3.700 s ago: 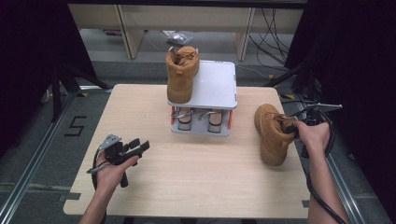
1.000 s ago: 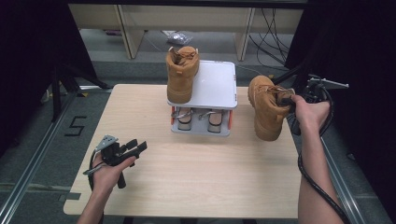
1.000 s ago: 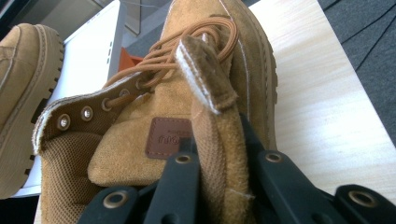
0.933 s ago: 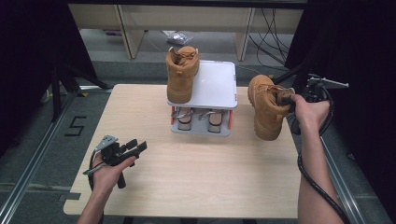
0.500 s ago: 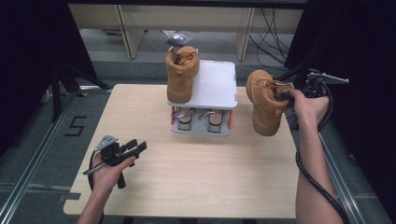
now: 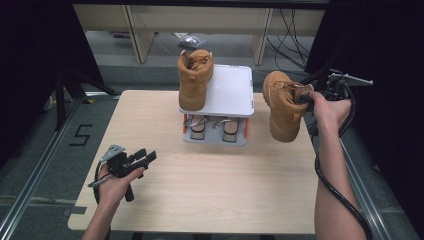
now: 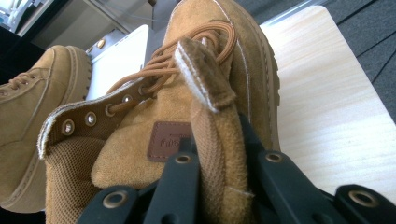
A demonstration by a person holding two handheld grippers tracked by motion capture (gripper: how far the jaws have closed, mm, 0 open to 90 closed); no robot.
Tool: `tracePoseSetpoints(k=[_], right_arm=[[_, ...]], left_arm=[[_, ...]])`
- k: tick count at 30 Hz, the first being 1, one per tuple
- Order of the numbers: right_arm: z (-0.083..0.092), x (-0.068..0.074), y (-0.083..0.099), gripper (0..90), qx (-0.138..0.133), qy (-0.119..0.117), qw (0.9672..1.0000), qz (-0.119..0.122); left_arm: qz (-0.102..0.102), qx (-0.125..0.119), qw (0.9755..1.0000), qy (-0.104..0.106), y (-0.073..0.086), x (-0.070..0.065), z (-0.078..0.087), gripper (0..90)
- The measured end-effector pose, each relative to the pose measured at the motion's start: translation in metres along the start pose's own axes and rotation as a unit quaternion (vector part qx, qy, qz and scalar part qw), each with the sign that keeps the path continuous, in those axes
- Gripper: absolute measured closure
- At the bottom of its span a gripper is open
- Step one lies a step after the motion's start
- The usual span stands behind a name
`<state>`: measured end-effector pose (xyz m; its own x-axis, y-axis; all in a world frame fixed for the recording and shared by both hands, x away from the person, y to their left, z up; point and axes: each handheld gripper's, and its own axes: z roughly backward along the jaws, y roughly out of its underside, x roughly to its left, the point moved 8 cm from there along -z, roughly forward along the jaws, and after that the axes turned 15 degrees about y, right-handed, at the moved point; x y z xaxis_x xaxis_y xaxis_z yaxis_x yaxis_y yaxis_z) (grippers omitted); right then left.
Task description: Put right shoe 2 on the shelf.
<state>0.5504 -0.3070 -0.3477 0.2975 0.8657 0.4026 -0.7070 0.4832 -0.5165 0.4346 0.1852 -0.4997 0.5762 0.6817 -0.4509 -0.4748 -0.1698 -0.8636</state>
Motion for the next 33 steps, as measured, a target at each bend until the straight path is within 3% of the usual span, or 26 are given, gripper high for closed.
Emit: tracePoseSetpoints(k=[5, 6, 7, 10, 19, 22, 23, 33], right_arm=[[0.002, 0.004, -0.003, 83.5, -0.001, -0.003, 1.0000, -0.001], [0.002, 0.002, -0.004, 83.5, -0.009, 0.004, 0.9998, 0.015], [0.003, 0.006, -0.003, 83.5, 0.001, -0.005, 1.0000, -0.003], [0.004, 0.008, -0.006, 83.5, -0.007, -0.002, 0.9999, 0.007], [0.007, 0.015, -0.010, 83.4, -0.006, -0.008, 0.9999, 0.003], [0.007, 0.015, -0.013, 83.4, -0.017, -0.007, 0.9997, 0.018], [0.008, 0.019, -0.012, 83.4, -0.005, -0.010, 0.9999, 0.000], [0.009, 0.025, -0.016, 83.3, -0.015, -0.020, 0.9996, 0.013]], left_arm=[[0.000, 0.001, 1.0000, -0.001, 0.000, 0.001, 0.000, 48.7], [0.001, 0.000, 1.0000, -0.001, 0.000, 0.001, 0.000, 48.7], [0.000, 0.001, 1.0000, -0.001, 0.000, 0.000, 0.000, 48.7], [0.000, 0.001, 1.0000, -0.001, 0.001, 0.000, 0.000, 48.7], [0.004, -0.003, 0.9999, 0.009, -0.002, -0.004, 0.000, 48.7], [0.006, -0.003, 0.9999, 0.009, -0.001, -0.004, -0.001, 48.7], [0.006, -0.002, 0.9999, 0.009, -0.001, -0.003, -0.001, 48.7], [0.007, 0.002, 0.9999, 0.008, 0.002, -0.003, -0.002, 48.6]])
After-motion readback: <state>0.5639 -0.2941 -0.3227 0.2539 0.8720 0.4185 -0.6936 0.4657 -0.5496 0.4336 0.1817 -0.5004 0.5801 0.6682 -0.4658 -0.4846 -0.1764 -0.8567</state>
